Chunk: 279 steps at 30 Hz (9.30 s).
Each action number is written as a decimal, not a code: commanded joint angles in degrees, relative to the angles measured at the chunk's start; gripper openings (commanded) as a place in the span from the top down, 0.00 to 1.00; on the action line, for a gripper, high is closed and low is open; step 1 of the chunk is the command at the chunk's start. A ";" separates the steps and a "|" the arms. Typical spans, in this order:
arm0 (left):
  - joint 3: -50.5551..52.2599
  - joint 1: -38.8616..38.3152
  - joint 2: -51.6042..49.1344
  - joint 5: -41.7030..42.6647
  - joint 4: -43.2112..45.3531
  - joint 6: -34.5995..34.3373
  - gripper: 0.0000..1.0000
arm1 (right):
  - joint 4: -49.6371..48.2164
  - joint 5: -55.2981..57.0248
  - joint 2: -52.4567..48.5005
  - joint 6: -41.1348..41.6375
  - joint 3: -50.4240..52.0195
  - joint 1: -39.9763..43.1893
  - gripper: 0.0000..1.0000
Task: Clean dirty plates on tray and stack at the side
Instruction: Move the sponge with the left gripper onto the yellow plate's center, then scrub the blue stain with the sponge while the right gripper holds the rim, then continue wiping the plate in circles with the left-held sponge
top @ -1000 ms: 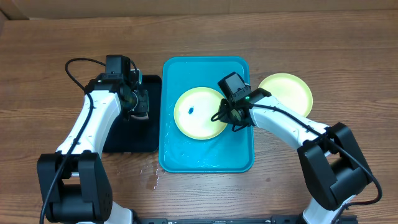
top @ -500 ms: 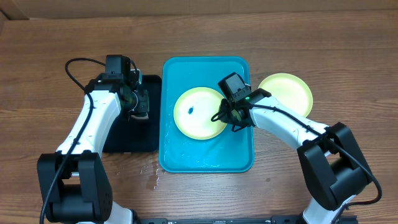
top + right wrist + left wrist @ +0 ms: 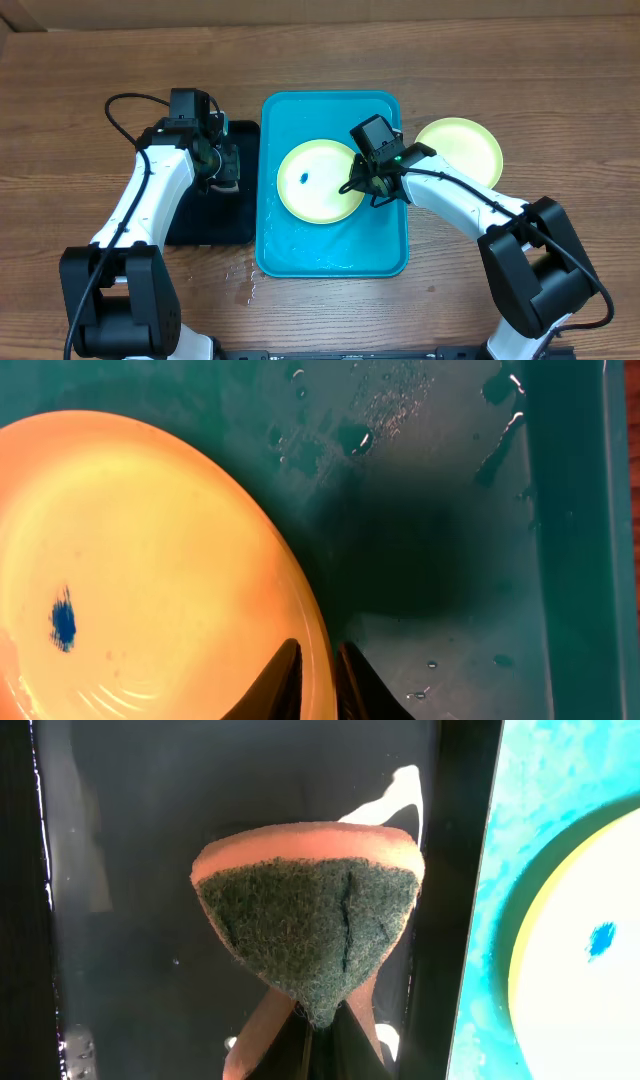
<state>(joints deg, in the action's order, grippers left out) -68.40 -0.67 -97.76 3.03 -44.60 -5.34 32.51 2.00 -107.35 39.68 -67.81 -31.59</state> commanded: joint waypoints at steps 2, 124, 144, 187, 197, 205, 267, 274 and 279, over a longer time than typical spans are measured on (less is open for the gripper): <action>-0.74 -0.13 0.79 0.87 -0.02 0.87 0.96 | 0.22 1.53 -0.15 -0.83 0.37 -0.33 0.85; -14.14 -18.93 -10.58 6.84 -4.39 -2.78 0.95 | 3.54 -7.02 -0.15 0.83 -0.79 2.32 0.84; -14.14 -18.93 -10.58 6.86 -4.63 -2.78 0.95 | 3.63 -4.57 -0.15 2.82 0.11 1.33 0.71; -14.14 -18.93 -10.58 5.35 -4.83 -2.75 0.95 | -1.66 -4.68 -0.15 3.85 2.58 0.96 0.91; -13.57 -18.91 -10.58 3.80 -4.33 -2.75 0.96 | -1.88 -5.09 -0.15 3.82 2.58 0.96 0.96; -11.67 -18.93 -10.60 3.85 -0.98 -2.75 0.95 | -1.81 -5.40 -0.15 3.37 2.58 -0.02 0.96; -13.88 -18.64 -16.39 0.94 -1.68 0.26 0.96 | -1.40 -6.67 -0.15 2.29 2.58 -1.57 0.96; -13.88 -18.64 -23.39 0.55 -2.05 0.22 0.96 | -1.40 -6.67 -0.15 2.29 2.58 -1.57 0.96; -13.97 -18.51 -24.17 7.76 -4.98 0.35 0.96 | -1.42 -6.69 -0.15 2.29 2.58 -1.57 0.96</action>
<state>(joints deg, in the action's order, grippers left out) -83.29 -19.40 -118.39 5.89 -48.23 -5.74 31.14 -4.29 -107.37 42.37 -65.82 -32.73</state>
